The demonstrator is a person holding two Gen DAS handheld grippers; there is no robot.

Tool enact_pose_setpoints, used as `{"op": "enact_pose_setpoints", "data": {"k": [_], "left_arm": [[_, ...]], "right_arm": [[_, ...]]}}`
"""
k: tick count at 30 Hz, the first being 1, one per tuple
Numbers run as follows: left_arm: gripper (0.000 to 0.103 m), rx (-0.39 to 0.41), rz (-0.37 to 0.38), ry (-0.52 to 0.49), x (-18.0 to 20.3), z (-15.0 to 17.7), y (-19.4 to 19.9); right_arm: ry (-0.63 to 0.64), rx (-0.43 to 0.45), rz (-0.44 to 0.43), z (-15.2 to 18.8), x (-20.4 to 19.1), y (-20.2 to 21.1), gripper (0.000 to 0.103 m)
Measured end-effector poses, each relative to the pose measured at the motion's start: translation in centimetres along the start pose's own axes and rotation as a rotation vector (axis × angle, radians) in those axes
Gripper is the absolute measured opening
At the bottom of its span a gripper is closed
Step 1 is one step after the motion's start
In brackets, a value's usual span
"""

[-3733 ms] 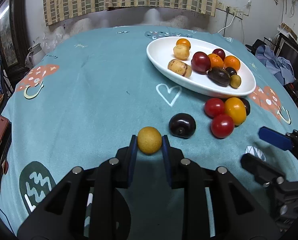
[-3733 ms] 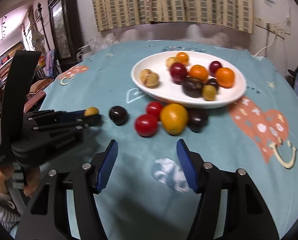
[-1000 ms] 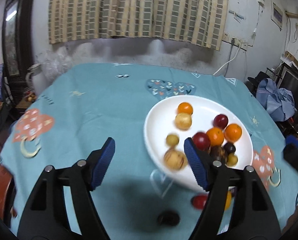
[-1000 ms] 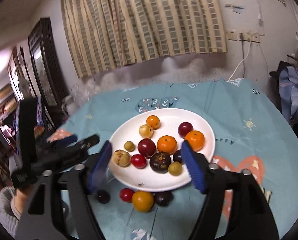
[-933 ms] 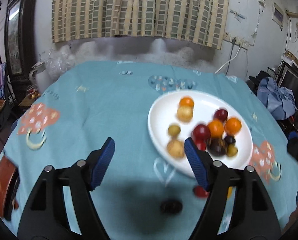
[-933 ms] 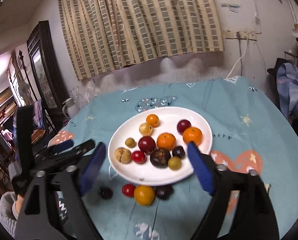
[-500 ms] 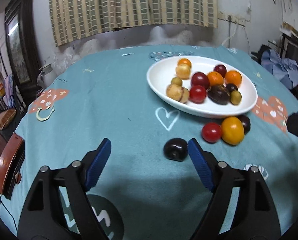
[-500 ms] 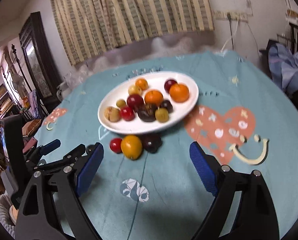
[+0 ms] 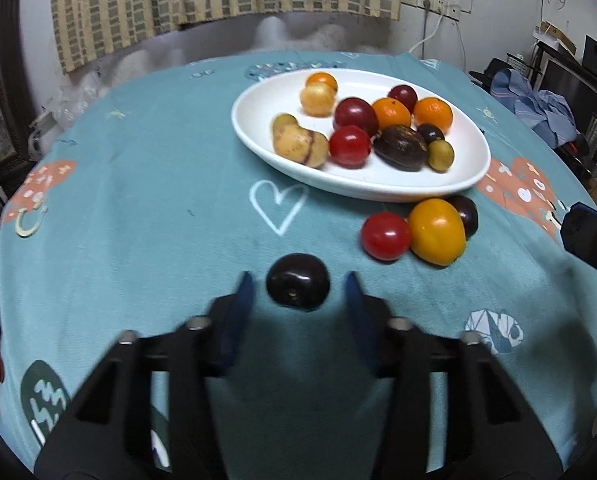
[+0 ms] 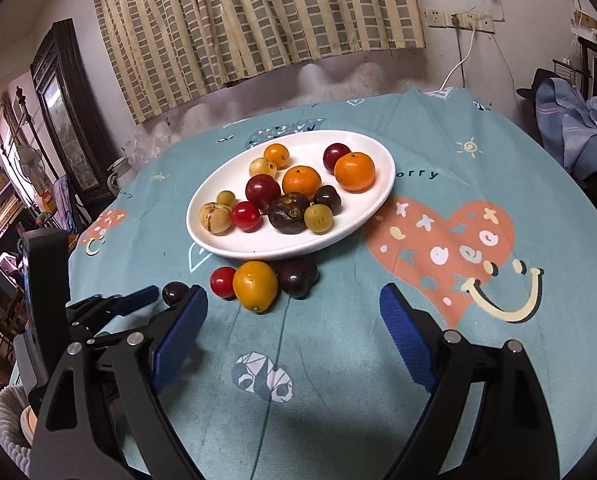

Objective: Organize fruits
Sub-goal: 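Grasp a dark plum with the left tool while the right tool grasps another dark plum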

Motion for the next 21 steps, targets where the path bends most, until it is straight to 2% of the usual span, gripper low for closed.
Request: {"op": "enact_pose_setpoints", "data": {"k": [7,10,13,17,18,19,21], "left_arm": [[0.033,0.005,0.010,0.029,-0.2,-0.1,-0.2],[0.033,0.037,-0.024,0.018,-0.5,-0.4,0.8],[0.033,0.059,-0.039,0.052,-1.6,-0.6,2.3],[0.033,0.100,-0.075,0.072,-2.7,-1.1,4.0],[0.033,0.099,-0.069,0.077,-2.7,-1.1,4.0],[0.033,0.094,-0.061,0.080,-2.6,-1.1,3.8],[0.033,0.077,-0.050,0.076,-2.5,-0.8,3.4]], "right_arm": [[-0.004,-0.016,0.004,0.3,0.1,-0.7,0.088],[0.001,-0.016,0.010,0.4,0.3,-0.8,0.088],[0.012,-0.019,0.006,0.6,0.1,-0.9,0.088],[0.108,-0.045,-0.009,1.7,-1.3,-1.6,0.088],[0.146,-0.043,-0.005,2.1,-1.7,-1.9,0.085],[0.165,-0.047,-0.004,2.3,-1.9,-2.1,0.076],[0.181,-0.073,-0.006,2.9,-1.9,-2.7,0.068]]}}
Point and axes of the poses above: each gripper's, at about its wrist camera, not at the fingertips, and y roughly against the way its jaws point, x to its right, z to its underside, the point moved 7 cm from there along -y, roughly the way its jaws point, and after that the axes turned 12 degrees about x, right-handed, at the moved point
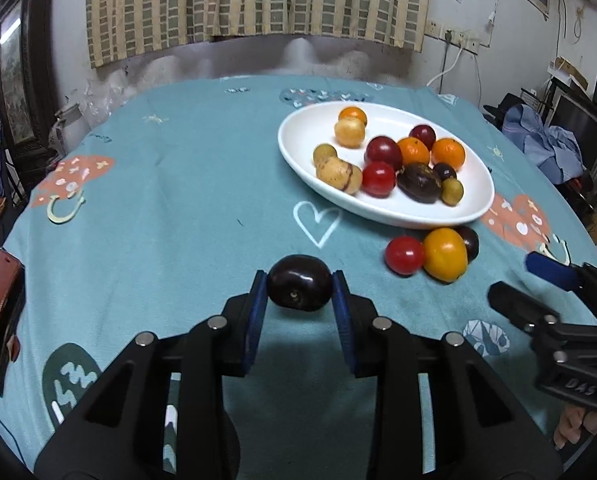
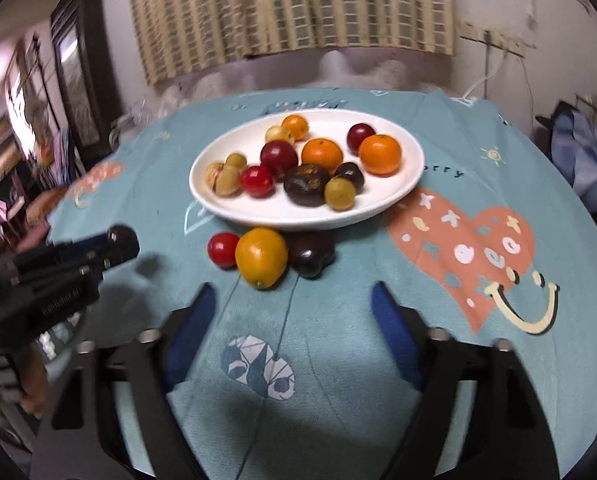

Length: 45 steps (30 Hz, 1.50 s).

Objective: Organize fruits
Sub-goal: 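Grasp a dark plum with the left tool while the right tool grasps another dark plum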

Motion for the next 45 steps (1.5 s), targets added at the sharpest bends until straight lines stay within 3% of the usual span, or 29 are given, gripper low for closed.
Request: {"op": "enact_pose_setpoints", "data": {"k": [4,13,26,34,37,45], "left_arm": [[0.033,-0.023,0.020,0.002,0.2,0.3,-0.6],[0.033,-0.027,0.024,-0.028,0.9,0.6,-0.8],[0.033,-0.038,0.013,-0.048,1.0,1.0,-1.2],[0.033,-0.030,0.003,-0.071,1.3,0.9,-1.1],[0.033,-0.028,0.002,-0.075,1.3,0.8,-1.1],[0.033,-0.030,0.002,-0.075,1.4,0.9,-1.1]], "right_arm": [[-0.026,-0.012,0.005,0.3,0.8,-0.5,0.058],[-0.015,0.004,0.094,-0.4,2.2,-1.5,0.058],[-0.060,-0.102,0.059,-0.7,2.4,-5.7,0.058],[-0.087,-0.085,0.044,-1.4,2.9,-6.1,0.057],[-0.057,-0.082,0.027,-1.5,2.2,-6.0,0.047],[-0.042,-0.109,-0.005,-1.2,1.9,-6.5,0.042]]}}
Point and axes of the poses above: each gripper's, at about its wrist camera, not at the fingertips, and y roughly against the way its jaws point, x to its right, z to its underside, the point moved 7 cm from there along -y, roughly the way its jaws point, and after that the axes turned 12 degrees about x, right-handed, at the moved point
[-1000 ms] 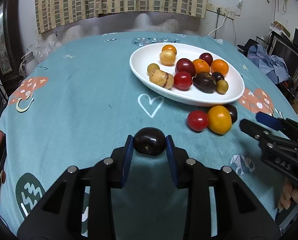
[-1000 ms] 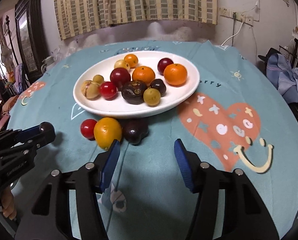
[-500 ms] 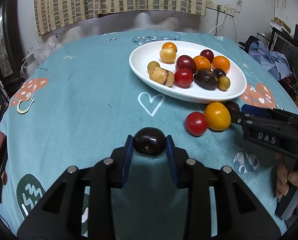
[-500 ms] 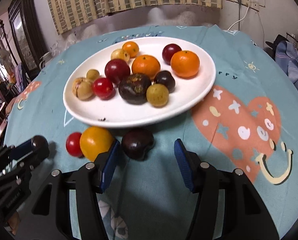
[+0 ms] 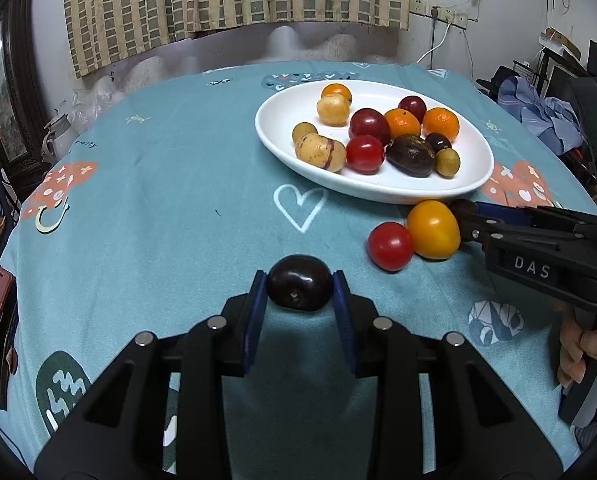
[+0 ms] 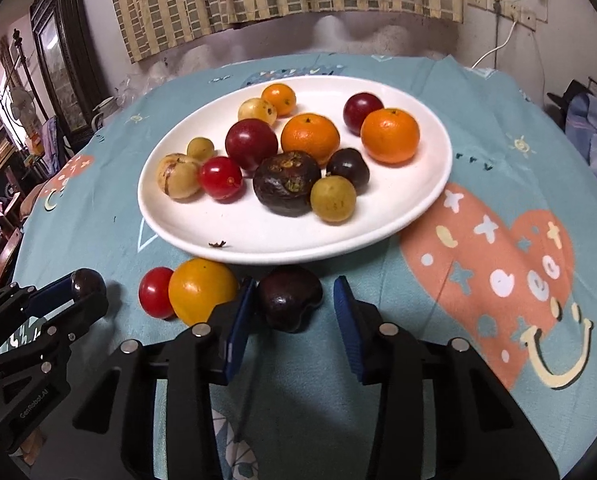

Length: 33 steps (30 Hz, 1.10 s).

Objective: Organize fruits
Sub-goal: 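Grasp a dark plum with the left tool while the right tool grasps another dark plum, then lower both dark plums onto the white plate and open both tools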

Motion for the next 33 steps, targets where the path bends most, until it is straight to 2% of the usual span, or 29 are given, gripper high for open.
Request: {"op": "enact_pose_setpoints", "data": {"k": [4,11,16,19,22,26,30,33], "left_arm": [[0.033,0.001,0.001,-0.001,0.0,0.0,0.0],[0.033,-0.031,0.022,0.033,-0.4,0.5,-0.7],[0.033,-0.030,0.023,0.052,-0.8,0.6,-0.5],[0.033,-0.026,0.051,0.039,0.2,0.6,0.2],[0.033,0.011,0.066,0.033,0.7,-0.8,1.3],[0.033,0.051,0.065,0.053,0.2,-4.8,1.2],[0.033,0.092,0.032,0.041,-0.2,-9.8,-1.0],[0.034,0.065,0.025,0.046,-0.4,-12.0,-4.9]], "right_arm": [[0.020,-0.003,-0.006,0.1,-0.4,0.1,0.032],[0.033,0.009,-0.002,0.8,-0.6,1.3,0.032],[0.035,0.042,-0.027,2.7,-1.3,5.3,0.032],[0.073,0.064,-0.050,3.6,-2.7,7.3,0.032],[0.059,0.130,-0.056,1.7,-2.8,8.8,0.032],[0.051,0.197,-0.024,-3.2,-1.7,9.0,0.032],[0.009,0.210,-0.007,-7.9,-0.2,6.5,0.032],[-0.049,0.174,-0.008,-10.4,0.9,2.5,0.032]]}}
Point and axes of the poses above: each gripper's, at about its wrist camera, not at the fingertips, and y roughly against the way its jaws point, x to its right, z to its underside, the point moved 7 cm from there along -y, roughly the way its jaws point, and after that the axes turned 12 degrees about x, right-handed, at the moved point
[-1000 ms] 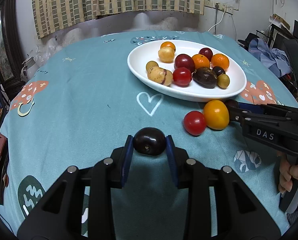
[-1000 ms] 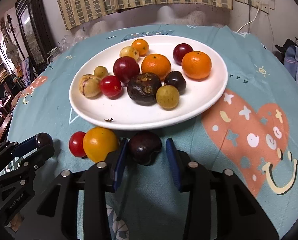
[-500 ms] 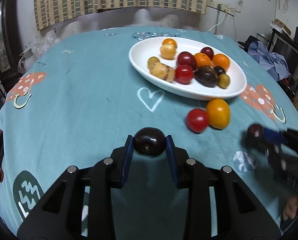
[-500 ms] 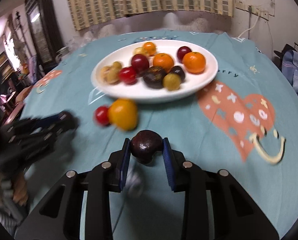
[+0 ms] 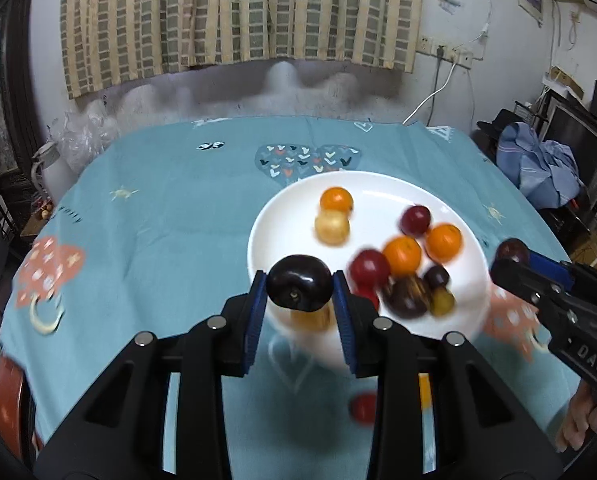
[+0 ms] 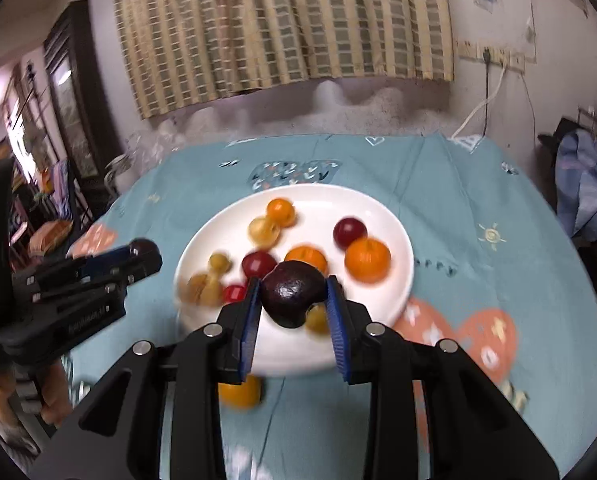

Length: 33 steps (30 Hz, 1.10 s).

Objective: Organize fruits
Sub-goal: 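Lower both dark plums onto the white plate and open both tools, then grasp a red plum with the left tool while the right tool grasps a mandarin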

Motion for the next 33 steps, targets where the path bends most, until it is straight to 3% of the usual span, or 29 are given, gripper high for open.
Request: {"op": "enact_pose_setpoints", "data": {"k": [3,7,10,11,12,17,23,27,30,33], "left_arm": [[0.034,-0.023,-0.032,0.003,-0.6,-0.4,-3.7],[0.036,-0.074,-0.036,0.024,-1.1,0.1,-7.6],[0.063,-0.054,-0.029,0.006,-1.0,0.1,-7.8],[0.067,-0.039,-0.035,0.002,-1.0,0.0,-7.4],[0.069,-0.024,-0.040,0.006,-1.0,-0.1,-6.8],[0.069,-0.012,-0.038,0.036,-1.4,0.2,-2.8],[0.070,0.014,-0.053,0.016,-1.0,3.6,3.3],[0.073,-0.010,-0.068,-0.013,0.4,7.9,5.6],[0.075,-0.022,-0.091,-0.054,1.2,9.6,5.7],[0.075,-0.034,-0.094,-0.071,1.6,10.2,5.1]], "right_arm": [[-0.008,-0.047,0.019,-1.2,0.3,-5.3,0.032],[-0.021,-0.117,0.004,-1.4,0.6,-9.3,0.034],[-0.041,-0.145,0.029,-1.3,1.2,-9.9,0.038],[-0.042,-0.141,0.039,-1.4,1.4,-9.6,0.048],[-0.042,-0.124,0.047,-1.6,1.6,-9.2,0.069],[-0.067,-0.009,0.004,-3.2,1.2,-3.5,0.069],[-0.072,0.054,-0.038,0.2,-0.1,5.7,0.071],[-0.113,0.061,-0.042,4.3,-0.1,8.3,0.080],[-0.094,0.049,-0.010,6.9,0.2,8.6,0.081],[-0.108,0.022,-0.010,7.5,0.7,8.0,0.081]]}}
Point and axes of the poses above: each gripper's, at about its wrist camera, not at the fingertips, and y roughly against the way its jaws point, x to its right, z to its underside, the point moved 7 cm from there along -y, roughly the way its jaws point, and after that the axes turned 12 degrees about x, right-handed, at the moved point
